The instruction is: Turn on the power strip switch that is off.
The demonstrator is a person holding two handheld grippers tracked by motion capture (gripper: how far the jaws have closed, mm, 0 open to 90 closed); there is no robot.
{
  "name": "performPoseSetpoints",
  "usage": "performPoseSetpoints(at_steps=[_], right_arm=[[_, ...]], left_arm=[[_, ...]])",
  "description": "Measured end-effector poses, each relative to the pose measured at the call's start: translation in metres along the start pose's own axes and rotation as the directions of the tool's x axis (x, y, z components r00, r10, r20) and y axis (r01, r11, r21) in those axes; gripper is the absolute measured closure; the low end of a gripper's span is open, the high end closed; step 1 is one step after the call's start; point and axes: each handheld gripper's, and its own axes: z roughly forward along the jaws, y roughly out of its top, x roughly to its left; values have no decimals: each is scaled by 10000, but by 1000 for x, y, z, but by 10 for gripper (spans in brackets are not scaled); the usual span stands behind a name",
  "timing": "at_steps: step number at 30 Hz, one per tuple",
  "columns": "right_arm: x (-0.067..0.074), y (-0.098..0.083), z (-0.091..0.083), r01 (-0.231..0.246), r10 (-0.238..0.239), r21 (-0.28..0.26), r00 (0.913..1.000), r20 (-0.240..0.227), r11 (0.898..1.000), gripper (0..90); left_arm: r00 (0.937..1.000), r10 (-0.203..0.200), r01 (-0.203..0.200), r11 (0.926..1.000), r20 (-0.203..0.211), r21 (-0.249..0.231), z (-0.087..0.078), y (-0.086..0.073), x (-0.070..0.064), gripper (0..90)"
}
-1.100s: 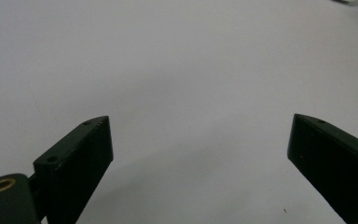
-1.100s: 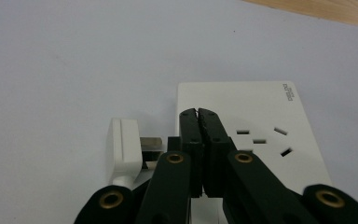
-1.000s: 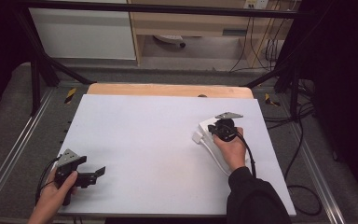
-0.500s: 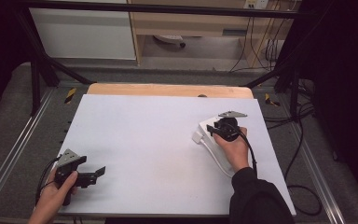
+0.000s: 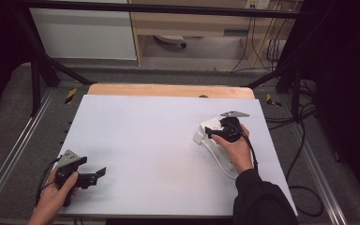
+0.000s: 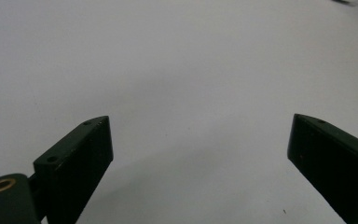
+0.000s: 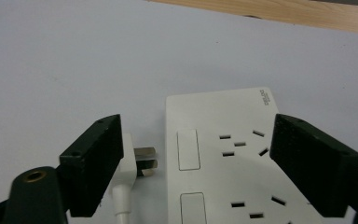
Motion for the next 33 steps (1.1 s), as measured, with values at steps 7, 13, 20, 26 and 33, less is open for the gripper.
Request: performPoseSetpoints(at_steps=[7, 13, 20, 26, 33], right_arm=[[-2, 3, -5, -184, 185, -142, 9998, 68, 9997, 46], [-4, 6, -14, -111, 119, -454, 9998, 173, 9989, 44], [-5, 9, -26, -114, 147, -1121, 9995, 292, 9936, 52], [-8, 13, -38, -154, 199, -1399, 9993, 306, 9900, 54], [-10, 13, -53, 33, 11, -1508, 9996, 295, 9886, 49]], left_arm=[[10000, -5, 5, 10000, -34, 2, 0, 0, 0, 67], [10000, -3, 3, 10000, -34, 6, 0, 0, 0, 67], [10000, -15, 16, 10000, -38, 19, 0, 0, 0, 67], [10000, -21, 21, 10000, -36, 24, 0, 0, 0, 67], [10000, -48, 48, 10000, -37, 0, 0, 0, 0, 67]])
